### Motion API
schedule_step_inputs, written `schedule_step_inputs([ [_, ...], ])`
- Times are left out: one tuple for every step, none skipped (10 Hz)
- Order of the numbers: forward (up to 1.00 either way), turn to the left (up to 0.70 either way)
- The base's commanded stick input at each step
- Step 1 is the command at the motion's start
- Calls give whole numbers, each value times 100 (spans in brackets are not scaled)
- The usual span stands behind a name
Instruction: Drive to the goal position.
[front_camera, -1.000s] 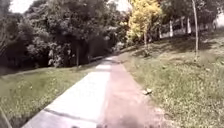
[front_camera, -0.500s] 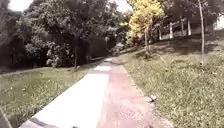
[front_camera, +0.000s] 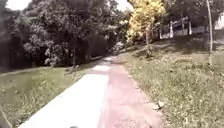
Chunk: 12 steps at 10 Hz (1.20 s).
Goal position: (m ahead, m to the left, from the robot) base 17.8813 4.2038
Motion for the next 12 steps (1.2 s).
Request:
schedule_step_inputs([
  [45, 0],
  [45, 0],
  [45, 0],
  [45, 0],
  [45, 0],
  [45, 0],
  [45, 0],
  [45, 0],
  [45, 0],
  [45, 0],
  [45, 0],
  [45, 0],
])
